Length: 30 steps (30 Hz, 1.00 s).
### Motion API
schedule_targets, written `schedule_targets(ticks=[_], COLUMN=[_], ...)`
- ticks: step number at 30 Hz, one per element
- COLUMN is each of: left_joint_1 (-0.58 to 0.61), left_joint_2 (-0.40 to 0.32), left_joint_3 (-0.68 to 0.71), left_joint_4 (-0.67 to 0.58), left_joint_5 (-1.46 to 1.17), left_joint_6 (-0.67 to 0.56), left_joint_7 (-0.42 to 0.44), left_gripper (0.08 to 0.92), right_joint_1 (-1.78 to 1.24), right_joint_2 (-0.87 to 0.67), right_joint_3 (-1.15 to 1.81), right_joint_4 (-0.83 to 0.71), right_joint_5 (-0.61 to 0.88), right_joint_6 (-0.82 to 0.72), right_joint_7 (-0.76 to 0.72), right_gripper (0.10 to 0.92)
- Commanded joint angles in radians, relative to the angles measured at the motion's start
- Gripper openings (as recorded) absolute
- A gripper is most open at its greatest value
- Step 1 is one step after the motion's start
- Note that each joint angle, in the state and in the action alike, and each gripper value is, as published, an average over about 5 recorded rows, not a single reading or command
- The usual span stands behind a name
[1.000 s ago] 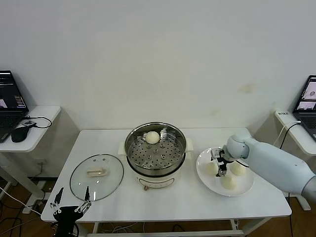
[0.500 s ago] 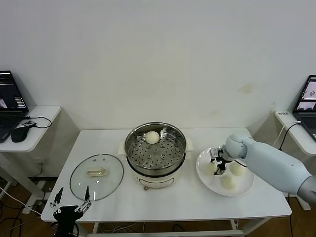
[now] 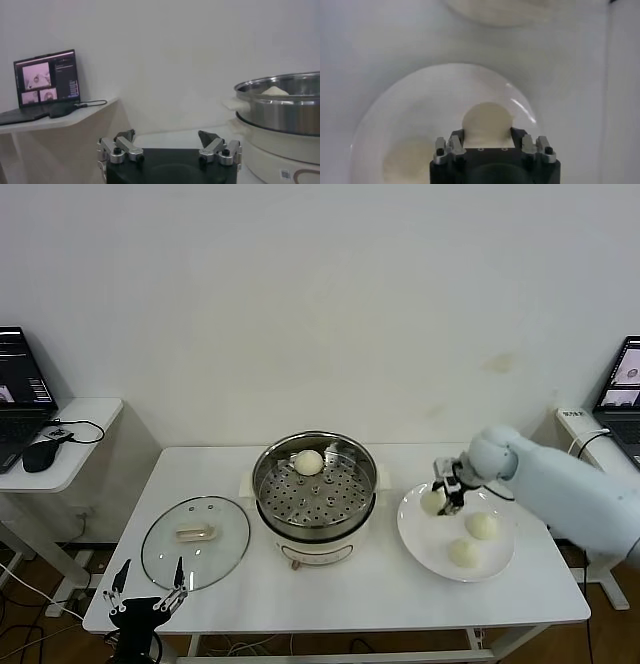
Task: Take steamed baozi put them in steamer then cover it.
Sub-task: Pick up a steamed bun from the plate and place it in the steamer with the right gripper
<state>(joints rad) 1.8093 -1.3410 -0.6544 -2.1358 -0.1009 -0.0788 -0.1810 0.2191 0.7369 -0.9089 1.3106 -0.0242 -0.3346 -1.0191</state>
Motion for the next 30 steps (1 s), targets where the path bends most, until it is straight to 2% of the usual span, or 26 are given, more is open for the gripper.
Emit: schedule_targets(ticks=[1, 9, 20, 30], left_joint_1=[0.000, -0.004, -0.006, -0.015], left_joint_2=[0.001, 0.009, 0.008, 0.002], left_joint_3=[0.001, -0.001, -0.018, -0.026], left_joint_4=[-0.002, -0.008, -0.011, -0.007], left_joint_5=[0.000, -0.005, -0.009, -0.009], left_joint_6=[0.001, 0.002, 0.005, 0.003], left_joint_7=[0.001, 0.002, 0.004, 0.004], left_gripper=[0.823, 0.823, 0.823, 0.823], right_joint_1=[0.272, 0.439, 0.329, 0.220], right_joint_2=[-0.019, 0.120, 0.439, 0.604], right_joint_3=[-0.115, -0.250, -0.266, -0.263], right_joint_4=[0.062, 0.101, 0.016, -0.103], right_joint_5=[0.137, 0.338, 0.497, 0.518], right_joint_6=[-0.035, -0.133, -0.246, -0.317], right_joint_7=[-0.018, 0.049, 0.153, 0.216], right_gripper=[0.602, 0.610, 0.619, 0.619])
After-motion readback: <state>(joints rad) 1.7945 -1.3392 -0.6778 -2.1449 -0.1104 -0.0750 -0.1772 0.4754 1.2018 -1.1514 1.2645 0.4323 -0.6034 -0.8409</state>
